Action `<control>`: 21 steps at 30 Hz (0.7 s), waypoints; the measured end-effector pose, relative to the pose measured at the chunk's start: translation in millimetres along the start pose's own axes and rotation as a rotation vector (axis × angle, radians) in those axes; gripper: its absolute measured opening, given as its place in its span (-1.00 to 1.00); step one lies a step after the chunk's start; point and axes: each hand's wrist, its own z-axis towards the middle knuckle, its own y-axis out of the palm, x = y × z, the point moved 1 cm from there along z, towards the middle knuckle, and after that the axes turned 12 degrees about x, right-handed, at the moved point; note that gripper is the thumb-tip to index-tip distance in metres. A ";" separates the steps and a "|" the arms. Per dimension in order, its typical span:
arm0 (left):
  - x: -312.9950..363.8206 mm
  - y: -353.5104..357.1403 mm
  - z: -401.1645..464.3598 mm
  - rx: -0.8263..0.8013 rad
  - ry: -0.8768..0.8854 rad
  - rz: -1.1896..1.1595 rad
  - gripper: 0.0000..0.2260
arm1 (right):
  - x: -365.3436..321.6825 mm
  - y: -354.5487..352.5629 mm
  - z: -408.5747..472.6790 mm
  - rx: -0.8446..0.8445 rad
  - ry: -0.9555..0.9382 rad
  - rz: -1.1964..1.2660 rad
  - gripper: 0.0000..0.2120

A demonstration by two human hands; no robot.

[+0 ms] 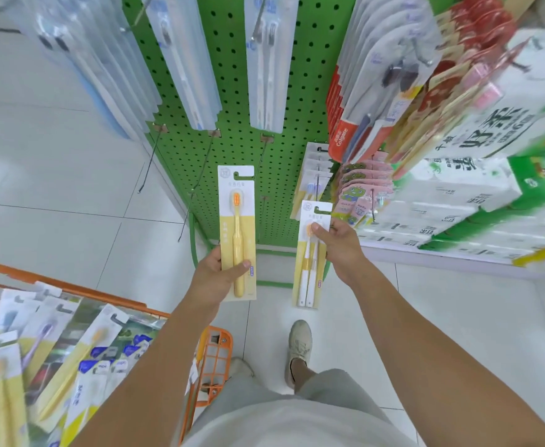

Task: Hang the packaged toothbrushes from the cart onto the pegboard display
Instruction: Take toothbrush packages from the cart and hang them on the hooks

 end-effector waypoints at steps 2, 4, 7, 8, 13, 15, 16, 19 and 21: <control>-0.4 3.3 5.6 0.013 -0.005 0.015 -0.62 | -1.6 -0.6 10.6 -0.012 0.011 -0.002 -0.72; 0.3 5.8 10.9 0.025 -0.004 0.027 -0.63 | -2.0 -1.0 21.0 -0.014 0.018 -0.019 -0.78; 0.2 9.4 17.3 0.042 -0.017 0.031 -0.66 | -2.4 1.8 36.7 -0.024 0.020 -0.068 -0.78; 0.3 11.0 18.4 0.047 -0.020 0.029 -0.68 | -4.4 3.6 41.2 -0.015 0.017 -0.089 -0.79; 0.4 11.8 19.1 0.105 -0.035 0.005 -0.76 | -11.7 11.9 68.5 0.145 0.034 -0.093 -0.69; -0.4 9.4 20.3 0.120 -0.047 0.002 -0.77 | -11.3 14.9 73.5 0.188 0.046 -0.105 -0.60; -1.1 8.1 21.3 0.124 -0.055 0.007 -0.77 | -10.2 16.1 74.0 0.210 0.054 -0.114 -0.55; -2.0 4.4 23.2 0.110 -0.070 0.012 -0.75 | -5.3 18.5 70.8 0.268 0.107 -0.097 -0.48; -1.6 2.9 26.1 0.104 -0.067 0.012 -0.74 | -1.7 20.2 62.1 0.296 0.176 -0.120 -0.52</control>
